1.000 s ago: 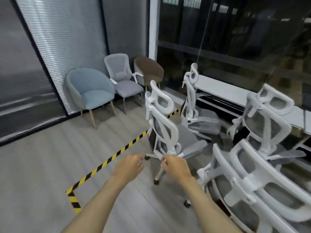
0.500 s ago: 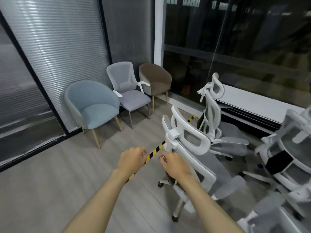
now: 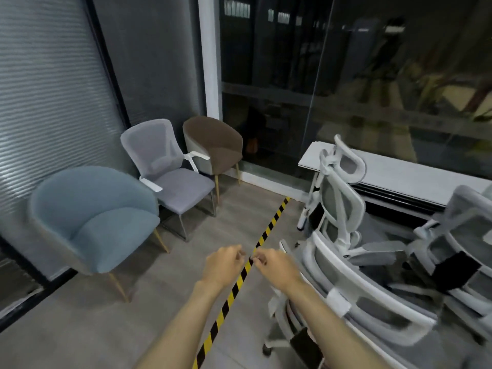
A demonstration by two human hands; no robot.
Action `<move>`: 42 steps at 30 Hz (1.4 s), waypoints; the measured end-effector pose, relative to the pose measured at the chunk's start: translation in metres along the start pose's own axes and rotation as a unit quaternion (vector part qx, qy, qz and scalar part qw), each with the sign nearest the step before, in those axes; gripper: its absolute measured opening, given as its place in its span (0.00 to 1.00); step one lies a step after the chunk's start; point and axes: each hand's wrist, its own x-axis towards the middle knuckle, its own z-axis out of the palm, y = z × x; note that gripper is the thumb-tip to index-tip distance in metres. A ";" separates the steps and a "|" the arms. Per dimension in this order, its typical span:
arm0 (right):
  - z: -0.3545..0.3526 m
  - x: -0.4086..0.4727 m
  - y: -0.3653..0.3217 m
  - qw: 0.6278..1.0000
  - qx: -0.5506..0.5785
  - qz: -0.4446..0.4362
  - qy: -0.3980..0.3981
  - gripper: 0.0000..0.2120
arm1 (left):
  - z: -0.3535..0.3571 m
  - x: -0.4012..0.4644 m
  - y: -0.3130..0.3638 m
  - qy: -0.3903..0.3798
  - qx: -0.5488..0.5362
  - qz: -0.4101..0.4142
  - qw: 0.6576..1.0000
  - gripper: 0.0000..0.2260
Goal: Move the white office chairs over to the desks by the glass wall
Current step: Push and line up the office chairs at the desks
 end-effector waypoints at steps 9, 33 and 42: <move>-0.045 0.193 0.042 0.989 0.073 0.056 0.116 0.08 | -0.005 0.205 -0.014 -0.014 0.023 0.058 0.998 0.09; -0.144 0.385 0.306 0.776 0.119 0.476 0.396 0.18 | 0.094 0.708 0.137 -0.206 -0.134 0.211 0.946 0.15; -0.131 0.434 0.345 0.731 0.107 0.603 0.299 0.43 | 0.135 0.840 0.236 -0.202 -0.111 0.293 0.928 0.19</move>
